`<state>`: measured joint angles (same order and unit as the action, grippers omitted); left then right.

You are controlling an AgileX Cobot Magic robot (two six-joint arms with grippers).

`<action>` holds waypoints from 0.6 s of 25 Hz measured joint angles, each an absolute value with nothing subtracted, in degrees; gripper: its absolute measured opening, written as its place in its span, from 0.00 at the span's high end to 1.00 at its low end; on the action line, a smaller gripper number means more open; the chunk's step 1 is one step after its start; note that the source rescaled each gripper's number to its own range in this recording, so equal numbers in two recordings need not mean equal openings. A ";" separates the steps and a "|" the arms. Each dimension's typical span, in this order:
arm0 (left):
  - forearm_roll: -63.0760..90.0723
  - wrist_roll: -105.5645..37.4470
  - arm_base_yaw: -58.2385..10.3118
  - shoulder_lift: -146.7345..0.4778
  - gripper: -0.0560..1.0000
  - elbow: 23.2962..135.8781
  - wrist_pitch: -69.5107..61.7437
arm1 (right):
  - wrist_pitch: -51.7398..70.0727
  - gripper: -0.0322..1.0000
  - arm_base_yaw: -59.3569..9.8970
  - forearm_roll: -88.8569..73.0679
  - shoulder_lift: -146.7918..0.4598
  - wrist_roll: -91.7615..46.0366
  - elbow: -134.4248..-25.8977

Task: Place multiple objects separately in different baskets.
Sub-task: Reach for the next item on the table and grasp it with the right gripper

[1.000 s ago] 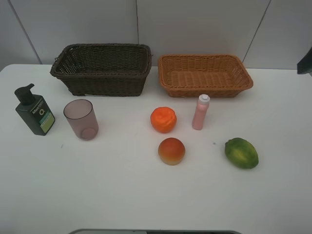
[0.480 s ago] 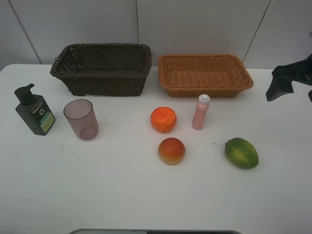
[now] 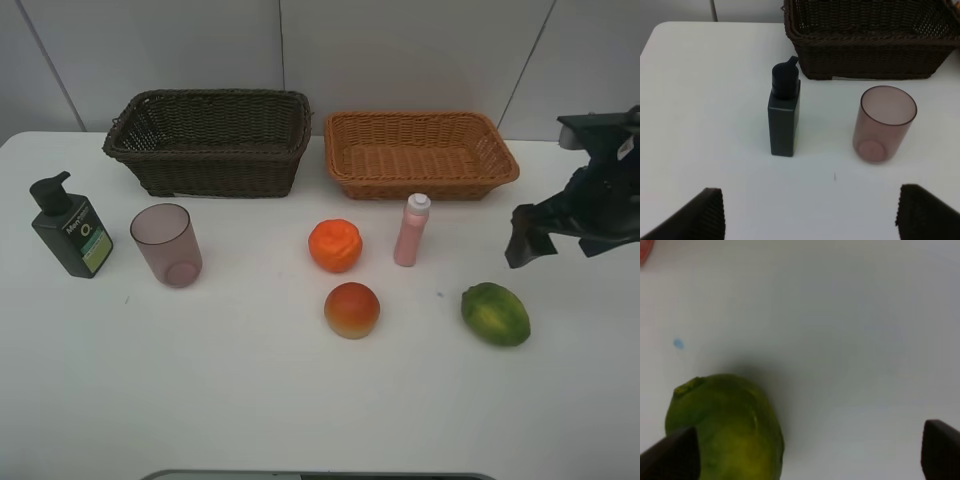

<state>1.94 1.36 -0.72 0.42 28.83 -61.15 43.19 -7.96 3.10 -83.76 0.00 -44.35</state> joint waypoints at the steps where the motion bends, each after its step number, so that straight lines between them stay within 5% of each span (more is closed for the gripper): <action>1: 1.94 1.36 -0.72 0.42 0.11 28.83 -61.15 | 42.61 0.11 -8.77 3.03 -83.81 -1.29 -43.76; 15: 1.94 1.36 -0.72 0.42 0.11 28.83 -61.15 | 40.17 0.11 -15.83 0.68 -83.81 -13.28 -42.43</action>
<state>1.94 1.36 -0.72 0.42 28.83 -61.15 40.17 -15.83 0.68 -83.81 -13.28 -42.43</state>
